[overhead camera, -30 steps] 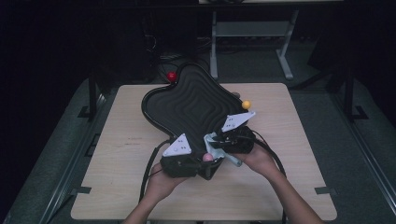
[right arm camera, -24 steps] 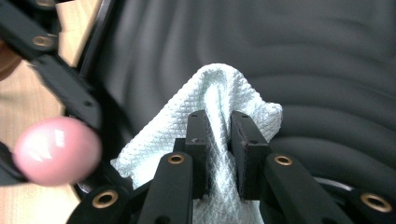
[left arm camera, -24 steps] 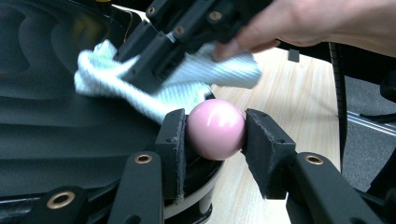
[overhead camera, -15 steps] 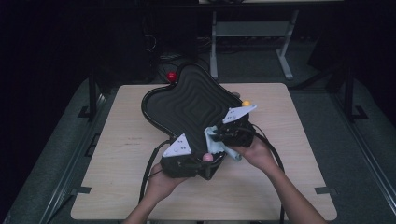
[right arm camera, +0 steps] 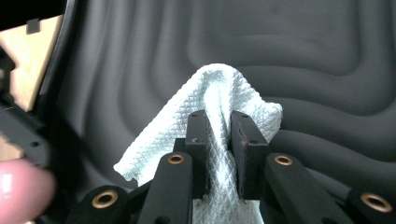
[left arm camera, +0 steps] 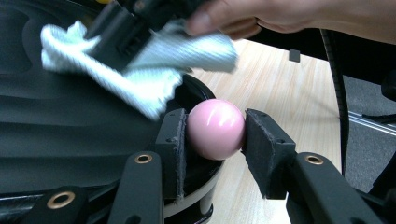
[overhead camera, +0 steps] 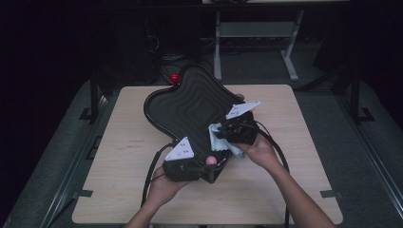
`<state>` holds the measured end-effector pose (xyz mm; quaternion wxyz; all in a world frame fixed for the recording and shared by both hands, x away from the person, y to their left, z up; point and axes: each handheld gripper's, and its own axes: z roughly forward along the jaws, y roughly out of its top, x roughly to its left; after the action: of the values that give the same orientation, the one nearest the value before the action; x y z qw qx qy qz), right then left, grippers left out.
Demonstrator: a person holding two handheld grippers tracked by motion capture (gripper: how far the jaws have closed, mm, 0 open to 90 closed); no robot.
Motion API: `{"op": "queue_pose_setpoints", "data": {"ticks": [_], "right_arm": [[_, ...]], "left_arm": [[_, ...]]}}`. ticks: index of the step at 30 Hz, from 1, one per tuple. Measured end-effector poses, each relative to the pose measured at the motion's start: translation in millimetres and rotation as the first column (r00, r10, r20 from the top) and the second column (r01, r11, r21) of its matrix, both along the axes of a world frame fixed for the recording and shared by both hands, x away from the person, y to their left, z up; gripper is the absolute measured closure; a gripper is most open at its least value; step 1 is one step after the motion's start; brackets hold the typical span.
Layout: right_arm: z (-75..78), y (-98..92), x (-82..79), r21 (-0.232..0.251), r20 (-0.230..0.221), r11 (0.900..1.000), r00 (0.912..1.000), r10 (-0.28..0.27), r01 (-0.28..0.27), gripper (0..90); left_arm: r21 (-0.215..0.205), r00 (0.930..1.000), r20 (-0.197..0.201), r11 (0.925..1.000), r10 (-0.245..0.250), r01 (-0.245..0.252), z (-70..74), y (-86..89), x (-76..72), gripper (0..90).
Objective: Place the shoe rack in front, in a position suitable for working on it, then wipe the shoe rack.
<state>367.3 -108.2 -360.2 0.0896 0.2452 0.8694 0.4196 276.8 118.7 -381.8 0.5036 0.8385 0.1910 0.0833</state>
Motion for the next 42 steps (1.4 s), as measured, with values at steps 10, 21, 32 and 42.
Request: {"op": "queue_pose_setpoints", "data": {"ticks": [10, 21, 32, 42], "right_arm": [[0.4, 1.9, -1.2, -0.008, 0.011, 1.000, 0.9999, -0.005, 0.005, 78.3], [1.6, 4.0, 2.2, 0.007, -0.001, 1.000, 1.0000, -0.006, 0.006, 78.2], [4.8, 15.6, -2.6, 0.010, 0.015, 1.000, 0.9996, 0.024, -0.024, 78.3], [10.4, 21.5, 5.2, -0.005, 0.015, 1.000, 0.9999, -0.002, 0.002, 78.2]], "left_arm": [[0.004, 1.0000, 0.004, 1.0000, 0.007, -0.007, 0.2, 0.7, -2.2, 60.0], [0.003, 1.0000, -0.002, 1.0000, 0.005, -0.005, 0.3, 0.3, -2.4, 60.0], [-0.003, 0.9999, -0.005, 0.9999, 0.012, -0.012, -0.2, -0.7, -3.3, 60.0], [-0.002, 0.9999, -0.006, 0.9999, 0.011, -0.011, -0.2, -1.6, -4.3, 60.0]]}}
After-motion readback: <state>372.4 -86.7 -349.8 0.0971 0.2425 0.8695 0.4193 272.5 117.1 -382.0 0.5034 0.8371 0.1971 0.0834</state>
